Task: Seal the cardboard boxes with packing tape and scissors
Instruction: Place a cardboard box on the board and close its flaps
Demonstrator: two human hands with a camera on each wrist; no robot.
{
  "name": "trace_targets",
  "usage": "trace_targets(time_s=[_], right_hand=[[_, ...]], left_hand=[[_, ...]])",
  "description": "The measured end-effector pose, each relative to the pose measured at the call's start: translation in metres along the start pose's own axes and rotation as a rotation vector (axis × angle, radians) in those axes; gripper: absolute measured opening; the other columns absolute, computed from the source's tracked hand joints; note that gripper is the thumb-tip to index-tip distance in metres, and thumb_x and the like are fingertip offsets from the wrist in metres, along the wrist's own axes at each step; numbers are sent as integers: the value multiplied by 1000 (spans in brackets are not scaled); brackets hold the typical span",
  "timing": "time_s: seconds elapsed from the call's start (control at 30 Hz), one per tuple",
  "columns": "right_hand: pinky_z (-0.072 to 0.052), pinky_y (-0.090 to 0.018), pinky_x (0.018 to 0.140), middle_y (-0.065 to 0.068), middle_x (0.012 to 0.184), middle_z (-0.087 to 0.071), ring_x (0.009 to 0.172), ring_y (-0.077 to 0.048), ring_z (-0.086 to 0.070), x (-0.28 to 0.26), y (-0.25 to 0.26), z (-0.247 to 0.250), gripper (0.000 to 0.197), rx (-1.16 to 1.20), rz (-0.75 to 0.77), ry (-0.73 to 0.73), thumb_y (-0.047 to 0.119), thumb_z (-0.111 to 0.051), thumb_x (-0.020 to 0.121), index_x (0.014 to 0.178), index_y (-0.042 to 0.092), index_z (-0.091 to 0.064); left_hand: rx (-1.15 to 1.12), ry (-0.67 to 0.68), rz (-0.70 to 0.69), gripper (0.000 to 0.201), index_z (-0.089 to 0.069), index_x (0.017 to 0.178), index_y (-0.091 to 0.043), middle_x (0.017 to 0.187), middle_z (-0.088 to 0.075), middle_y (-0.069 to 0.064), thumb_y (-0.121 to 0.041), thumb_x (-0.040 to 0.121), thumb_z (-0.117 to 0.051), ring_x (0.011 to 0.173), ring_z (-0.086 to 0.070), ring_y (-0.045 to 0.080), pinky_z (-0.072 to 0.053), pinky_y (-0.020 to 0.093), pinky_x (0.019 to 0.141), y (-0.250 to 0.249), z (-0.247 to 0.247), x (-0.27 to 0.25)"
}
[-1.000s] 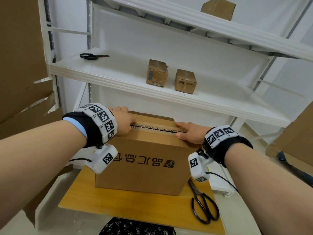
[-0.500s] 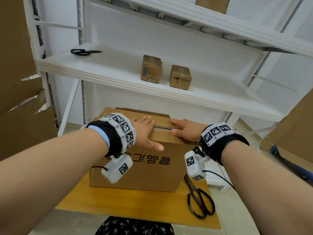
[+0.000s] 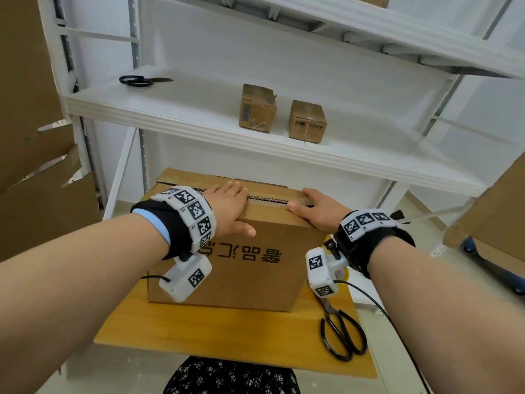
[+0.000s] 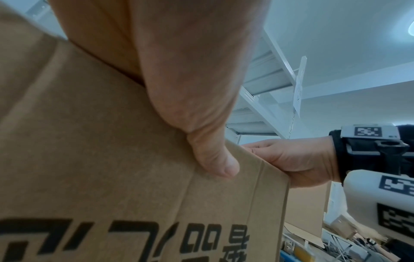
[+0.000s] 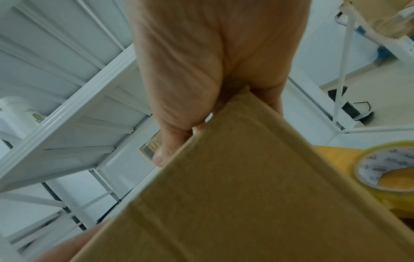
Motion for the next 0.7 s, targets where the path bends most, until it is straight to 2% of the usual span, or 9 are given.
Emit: trace_targets(time_s=[0.23,0.4,0.43,0.5,0.53,0.57,0.6,0.63,0.7], right_hand=[[-35,-41,115,-6,158,-34,140,-26,-41,7,-3,0,81,105,23,-56,54,-56,94,157,21,-18],[-42,-43,110,-4,147,-47,129,-25,-52,17,-10,8,54,198,-23,-128,42,-47,102,152,24,-34],[-45,-41,105,-3,141,-51,122,-22,-55,19,-12,8,46,233,-42,-151,41,-44,103,146,25,-42],[-53,-37,87,-6,122,-60,97,-21,-62,24,-17,9,27,332,-90,-186,36,-41,102,118,27,-59],[-55,-39,83,-11,116,-66,91,-26,-65,25,-18,9,25,358,-113,-207,34,-40,100,106,23,-62],[-56,-45,87,-16,113,-69,96,-33,-67,26,-19,9,27,385,-151,-218,30,-40,100,100,16,-62],[-55,-48,92,-17,112,-69,103,-37,-66,28,-20,10,27,380,-189,-213,26,-39,101,100,10,-61],[-53,-46,94,-17,114,-68,108,-37,-64,28,-20,11,24,300,-223,-188,20,-40,103,106,6,-59],[-50,-37,94,-16,121,-65,112,-33,-62,23,-14,11,28,140,-246,-177,14,-46,102,127,3,-51]], left_hand=[[14,5,5,96,-3,154,-10,163,2,10,-68,88,-42,150,-1,23,-9,43,122,5,2,0],[11,-3,-5,93,-10,154,-9,162,-4,11,-68,89,-42,150,-6,24,-13,44,121,1,2,6],[12,-3,-2,93,-10,154,-9,162,-4,10,-68,88,-42,150,-6,24,-13,44,121,1,2,7],[13,1,5,92,-9,154,-10,163,-3,9,-67,89,-42,150,-6,24,-13,44,121,1,1,8],[11,4,7,92,-8,154,-11,163,-2,9,-66,90,-42,150,-5,23,-12,43,122,1,0,8],[7,5,7,90,-7,154,-11,163,-1,8,-65,91,-42,150,-5,22,-12,43,122,1,0,7],[4,6,6,89,-6,154,-12,163,-1,7,-64,91,-42,150,-4,22,-12,43,122,1,0,7],[1,6,3,88,-6,154,-12,163,-1,6,-63,92,-42,150,-5,21,-12,43,122,1,1,7],[-5,0,-9,86,-8,154,-13,163,-3,6,-61,93,-43,150,-7,21,-13,42,121,1,2,7]])
Point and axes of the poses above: each hand's wrist, its own x-axis towards the middle knuckle, its own z-axis out of the back of the hand, y = z × x, the point moved 2 cm from there along x, towards the middle knuckle
